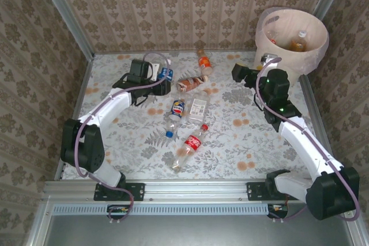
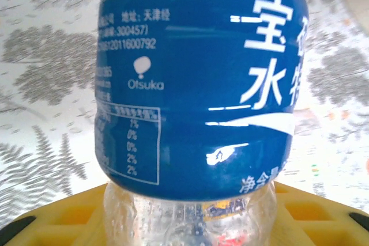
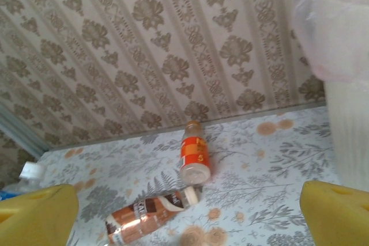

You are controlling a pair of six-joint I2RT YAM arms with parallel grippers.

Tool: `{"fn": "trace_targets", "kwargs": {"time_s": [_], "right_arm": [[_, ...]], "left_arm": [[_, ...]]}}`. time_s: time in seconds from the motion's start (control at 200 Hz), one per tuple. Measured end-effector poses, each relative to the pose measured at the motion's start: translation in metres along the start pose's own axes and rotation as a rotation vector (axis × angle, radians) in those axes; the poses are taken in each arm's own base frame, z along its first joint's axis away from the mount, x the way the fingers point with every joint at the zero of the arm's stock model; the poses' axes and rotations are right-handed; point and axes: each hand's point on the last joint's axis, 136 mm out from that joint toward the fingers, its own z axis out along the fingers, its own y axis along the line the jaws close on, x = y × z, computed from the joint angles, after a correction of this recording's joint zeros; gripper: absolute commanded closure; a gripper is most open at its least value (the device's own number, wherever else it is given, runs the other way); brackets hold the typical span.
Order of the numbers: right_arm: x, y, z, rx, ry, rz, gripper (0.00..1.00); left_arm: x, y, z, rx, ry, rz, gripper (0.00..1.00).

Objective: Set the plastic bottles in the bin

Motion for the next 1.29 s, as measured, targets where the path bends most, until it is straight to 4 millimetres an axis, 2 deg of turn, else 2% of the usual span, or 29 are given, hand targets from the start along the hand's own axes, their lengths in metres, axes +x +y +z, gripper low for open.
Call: {"fn": "trace_targets", "kwargs": {"time_s": [0.245,0.44,0.715,1.0,1.13,1.295], "right_arm": [[0.028,0.024,0.013,-0.101,0.093,0.049,0.00],[0.040,0.056,0.019,-0.232,0.150,0.089,0.00],[0.033,0.103,0.036,-0.416,0.178,0.180,0.00],[0.032,0.139,0.058,-0.561,0.243,0.223,0.00],[0.033,0.149,0.063,-0.586,0.268,0.230,0.00],[0.044,0.146,0.064,-0.562,0.314,0.230,0.00]], "left_arm": [[-0.005,-0.059,0.002,0.191,-0.018,0.005,0.61],[-0.019,-0.098,-0.005,0.338,-0.064,-0.009,0.61],[-0.041,-0.129,-0.020,0.466,-0.124,-0.008,0.61],[-0.036,-0.150,-0.014,0.583,-0.091,-0.016,0.61],[-0.036,-0.156,-0.016,0.619,-0.087,-0.006,0.61],[-0.039,-0.163,-0.021,0.660,-0.100,0.010,0.61]]}}
